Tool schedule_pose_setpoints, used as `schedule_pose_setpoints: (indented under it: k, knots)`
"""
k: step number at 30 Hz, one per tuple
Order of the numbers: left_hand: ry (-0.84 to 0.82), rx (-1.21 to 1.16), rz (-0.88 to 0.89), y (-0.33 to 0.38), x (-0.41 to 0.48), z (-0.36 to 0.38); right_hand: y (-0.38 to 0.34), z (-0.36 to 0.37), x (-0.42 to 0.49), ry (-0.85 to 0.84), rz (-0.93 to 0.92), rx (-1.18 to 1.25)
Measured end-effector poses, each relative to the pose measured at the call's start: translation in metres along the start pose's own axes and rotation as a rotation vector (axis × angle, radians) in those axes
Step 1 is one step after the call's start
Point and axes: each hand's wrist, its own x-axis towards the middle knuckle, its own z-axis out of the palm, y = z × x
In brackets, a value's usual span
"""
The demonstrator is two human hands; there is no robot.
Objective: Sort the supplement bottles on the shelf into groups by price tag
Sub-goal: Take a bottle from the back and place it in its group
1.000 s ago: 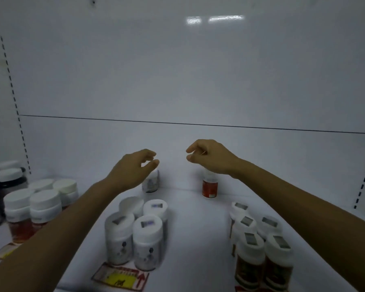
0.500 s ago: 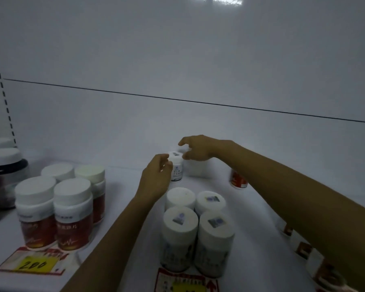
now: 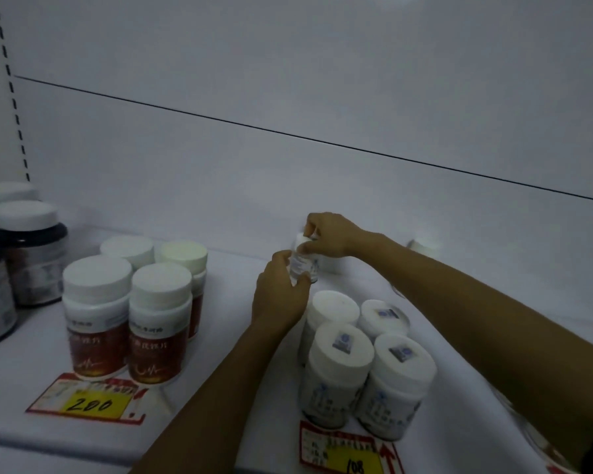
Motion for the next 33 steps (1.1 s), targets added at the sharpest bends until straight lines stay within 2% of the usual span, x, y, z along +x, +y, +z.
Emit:
schedule_pose_setpoints:
  k: [3,9,16,21,25,30,33]
  knots:
    - [-0.046,0.013,0.034,0.0,-0.002,0.002,-0.001,-0.008,-0.007,-0.054,0.068,0.073]
    - [-0.052,-0.044,0.056,0.001,-0.004,0.0,-0.001,-0.033,-0.032,-0.15,0.223,0.476]
    - [-0.084,-0.197,0.106,0.009,-0.008,-0.001,0.004,-0.057,-0.049,-0.218,0.226,0.49]
    - [-0.185,-0.326,0.121,0.008,-0.006,-0.002,0.005,-0.063,-0.057,-0.255,0.19,0.515]
    - [-0.247,-0.452,0.02,0.009,-0.007,-0.006,0.002,-0.061,-0.06,-0.232,0.187,0.502]
    - [-0.295,-0.443,-0.148,0.008,-0.011,-0.003,0.0,-0.044,-0.069,-0.304,0.198,0.412]
    - [-0.311,-0.418,-0.112,0.01,-0.017,0.0,0.0,-0.029,-0.075,-0.355,0.208,0.424]
